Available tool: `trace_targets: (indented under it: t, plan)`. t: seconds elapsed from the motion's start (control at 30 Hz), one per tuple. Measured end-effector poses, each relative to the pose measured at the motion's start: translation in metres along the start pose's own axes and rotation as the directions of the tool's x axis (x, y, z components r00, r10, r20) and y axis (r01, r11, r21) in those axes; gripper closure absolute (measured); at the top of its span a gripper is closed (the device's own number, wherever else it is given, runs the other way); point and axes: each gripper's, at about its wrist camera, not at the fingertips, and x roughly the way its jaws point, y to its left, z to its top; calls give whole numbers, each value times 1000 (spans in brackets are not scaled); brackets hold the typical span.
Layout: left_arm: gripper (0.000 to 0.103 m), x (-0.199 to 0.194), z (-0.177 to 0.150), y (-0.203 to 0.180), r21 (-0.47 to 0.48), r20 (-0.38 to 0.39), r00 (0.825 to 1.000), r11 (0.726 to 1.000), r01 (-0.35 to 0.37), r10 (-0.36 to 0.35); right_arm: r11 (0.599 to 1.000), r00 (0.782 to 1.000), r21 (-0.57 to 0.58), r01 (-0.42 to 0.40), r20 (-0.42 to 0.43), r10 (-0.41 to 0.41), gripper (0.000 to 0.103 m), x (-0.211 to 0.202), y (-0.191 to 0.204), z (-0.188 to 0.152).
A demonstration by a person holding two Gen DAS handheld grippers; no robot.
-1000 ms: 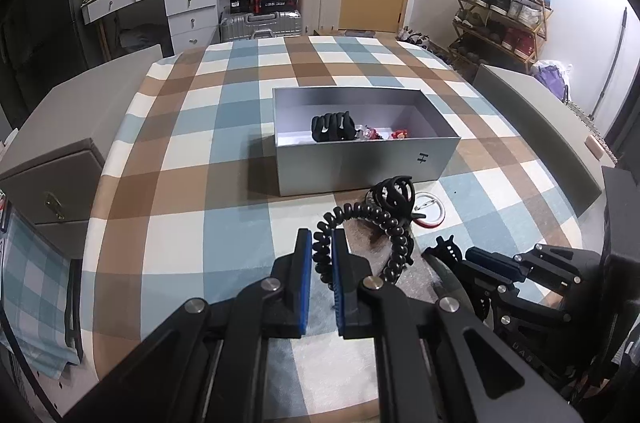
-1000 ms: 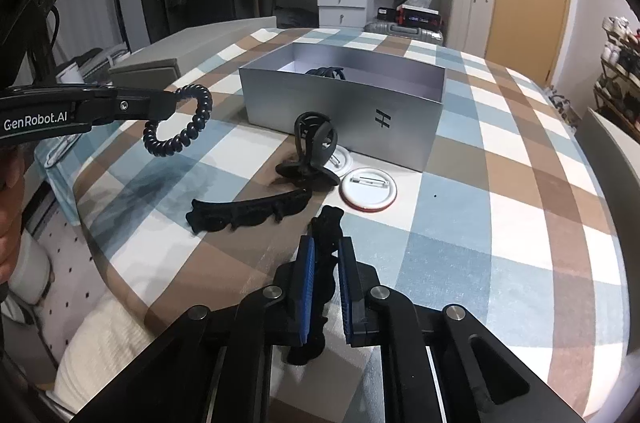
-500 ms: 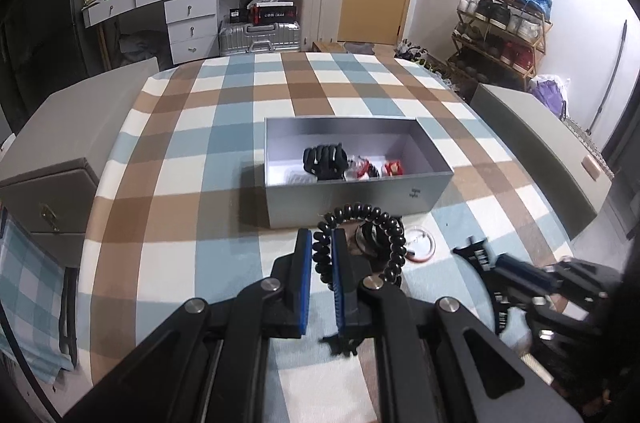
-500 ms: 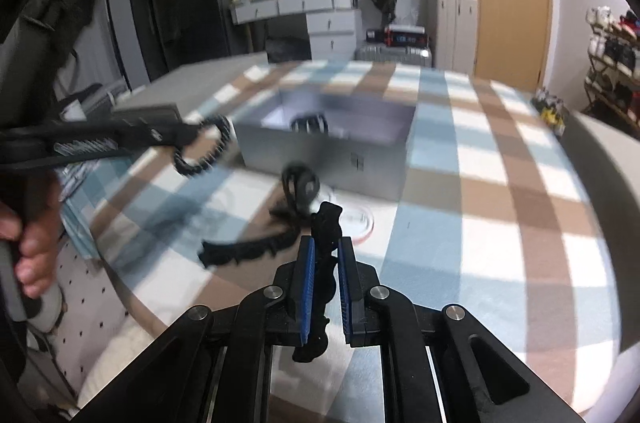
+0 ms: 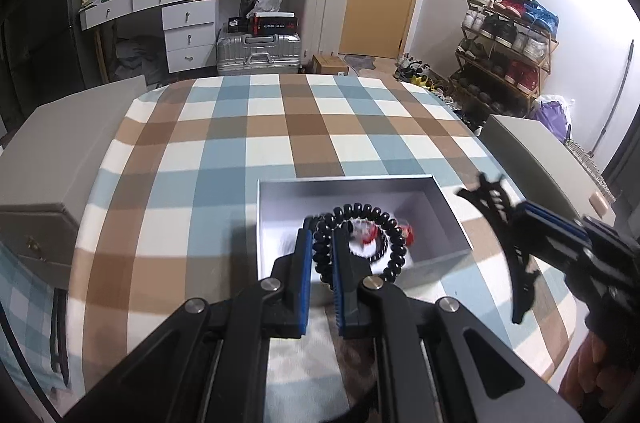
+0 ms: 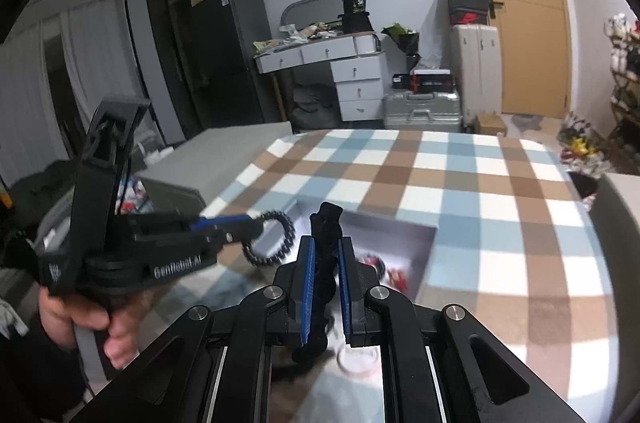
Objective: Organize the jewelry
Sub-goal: 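Carry the hair tie and clip into the silver box and open both grippers, then move both grippers back from the box to the remaining items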
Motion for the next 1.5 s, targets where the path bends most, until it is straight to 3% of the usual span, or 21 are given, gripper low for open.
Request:
trace_targets:
  t: [0.37,0.57,0.73,0.77,0.83,0.9,0.97,1.17,1.3,1.4,1.5]
  plan:
    - [98,32,10,-3,26,-47,998,999,34,-33,998,995,56,-36,-88,40,92,66,-31,12]
    - [98,42,9,-1,17,-79,996,999,52,-51,1000,993,31,-6,-121,10,92,80,-35,8]
    - [96,43,11,-2,20,-87,992,996,89,-87,997,993,72,-35,-113,43,88,84,-42,7]
    - [94,43,11,-2,24,-85,992,995,92,-90,996,993,81,-40,-105,48,85,82,-44,7]
    - [87,40,10,-1,24,-82,992,995,98,-95,994,994,100,-47,-89,56,66,78,-47,8]
    - [75,38,9,0,20,-74,994,996,86,-84,992,996,111,-52,-73,60,64,73,-49,8]
    - [56,35,8,2,10,-60,995,997,75,-74,993,997,111,-44,-61,51,64,66,-49,7]
    - [51,24,6,5,3,-20,1000,1000,16,-16,993,1000,118,-14,-20,17,51,47,-50,7]
    - [51,17,3,2,12,2,1000,999,-31,31,992,999,122,38,-11,-37,28,39,-50,6]
    - [49,9,1,0,16,25,998,998,-59,59,991,999,130,42,9,-43,23,28,-50,4]
    - [33,0,-3,-2,17,60,994,995,-98,96,989,997,135,56,40,-62,14,17,-49,2]
